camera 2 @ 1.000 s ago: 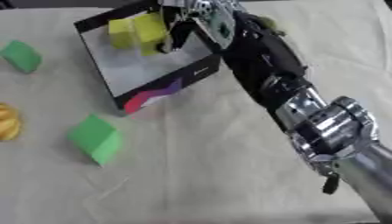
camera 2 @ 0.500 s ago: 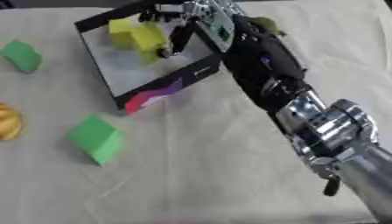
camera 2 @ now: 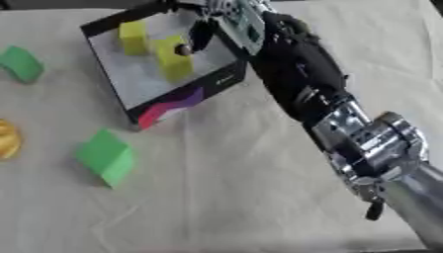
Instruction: Pick up objects on the table and place them in the box.
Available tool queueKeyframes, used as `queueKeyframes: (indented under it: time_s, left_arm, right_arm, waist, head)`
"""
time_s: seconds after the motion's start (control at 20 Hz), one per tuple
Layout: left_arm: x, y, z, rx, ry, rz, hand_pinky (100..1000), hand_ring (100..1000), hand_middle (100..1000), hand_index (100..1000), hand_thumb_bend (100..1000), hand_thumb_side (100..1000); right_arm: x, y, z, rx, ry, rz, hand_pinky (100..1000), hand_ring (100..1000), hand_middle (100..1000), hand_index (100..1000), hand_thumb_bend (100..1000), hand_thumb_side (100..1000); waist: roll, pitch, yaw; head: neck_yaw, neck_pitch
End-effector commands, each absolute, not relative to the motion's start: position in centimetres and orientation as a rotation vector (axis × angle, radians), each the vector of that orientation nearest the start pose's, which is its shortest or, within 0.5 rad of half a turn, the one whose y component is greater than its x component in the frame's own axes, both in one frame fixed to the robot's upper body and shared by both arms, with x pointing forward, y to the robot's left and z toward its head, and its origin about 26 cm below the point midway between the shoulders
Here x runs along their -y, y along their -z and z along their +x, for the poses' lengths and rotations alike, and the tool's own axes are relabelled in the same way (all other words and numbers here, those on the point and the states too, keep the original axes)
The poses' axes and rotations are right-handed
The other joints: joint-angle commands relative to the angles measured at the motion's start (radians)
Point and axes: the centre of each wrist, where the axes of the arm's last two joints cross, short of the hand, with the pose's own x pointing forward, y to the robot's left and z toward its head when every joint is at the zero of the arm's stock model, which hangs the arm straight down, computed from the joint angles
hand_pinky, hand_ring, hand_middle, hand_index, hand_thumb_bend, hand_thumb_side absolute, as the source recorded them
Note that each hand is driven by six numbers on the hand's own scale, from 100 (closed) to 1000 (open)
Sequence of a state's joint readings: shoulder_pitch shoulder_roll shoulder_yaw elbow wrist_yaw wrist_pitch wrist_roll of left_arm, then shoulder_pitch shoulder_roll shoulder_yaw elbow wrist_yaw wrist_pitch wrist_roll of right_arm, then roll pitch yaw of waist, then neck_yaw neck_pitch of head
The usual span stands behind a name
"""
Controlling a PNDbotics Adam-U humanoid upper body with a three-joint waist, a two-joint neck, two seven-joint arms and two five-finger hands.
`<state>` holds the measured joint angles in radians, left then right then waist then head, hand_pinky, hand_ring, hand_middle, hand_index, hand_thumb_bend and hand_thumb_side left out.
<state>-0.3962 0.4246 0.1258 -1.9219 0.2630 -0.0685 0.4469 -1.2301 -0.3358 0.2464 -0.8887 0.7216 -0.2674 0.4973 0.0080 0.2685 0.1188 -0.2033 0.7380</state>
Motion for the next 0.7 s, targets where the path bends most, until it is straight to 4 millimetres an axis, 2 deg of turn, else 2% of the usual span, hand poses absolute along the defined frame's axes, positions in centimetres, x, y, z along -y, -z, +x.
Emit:
queueKeyframes:
  time_s: [0.05, 0.2, 0.3, 0.5, 0.7]
  left_arm:
    - [-30.9, -24.5, 31.1, 2.428, -0.295, 0.293, 704, 629, 675, 715, 365, 533]
    - [-31.2, -24.3, 31.1, 2.416, -0.313, 0.32, 703, 627, 673, 715, 363, 536]
    - [-31.4, -24.2, 31.0, 2.408, -0.316, 0.333, 703, 626, 672, 715, 362, 538]
    - [-31.7, -24.0, 31.0, 2.397, -0.312, 0.348, 702, 625, 671, 714, 359, 541]
    - [-31.9, -23.9, 31.0, 2.388, -0.307, 0.361, 701, 624, 670, 713, 354, 544]
  right_arm:
    - [19.3, -32.9, 48.3, 1.74, -1.664, -0.721, 863, 881, 842, 912, 397, 100]
    - [21.9, -34.3, 47.9, 1.717, -1.634, -0.651, 868, 894, 853, 922, 297, 100]
    - [24.1, -35.3, 47.7, 1.684, -1.654, -0.598, 877, 906, 857, 925, 282, 100]
    - [28.1, -36.6, 47.3, 1.607, -1.705, -0.581, 883, 915, 862, 926, 309, 111]
    - [31.6, -36.8, 46.9, 1.516, -1.735, -0.636, 883, 915, 866, 920, 335, 137]
  waist:
    - [-0.006, -0.029, -0.008]
    - [-0.01, -0.033, -0.019]
    - [-0.011, -0.034, -0.026]
    - [-0.012, -0.035, -0.038]
    - [-0.012, -0.034, -0.048]
  head:
    - [0.011, 0.01]
    - [0.02, 0.015]
    - [0.026, 0.018]
    - [0.037, 0.021]
    - [0.047, 0.026]
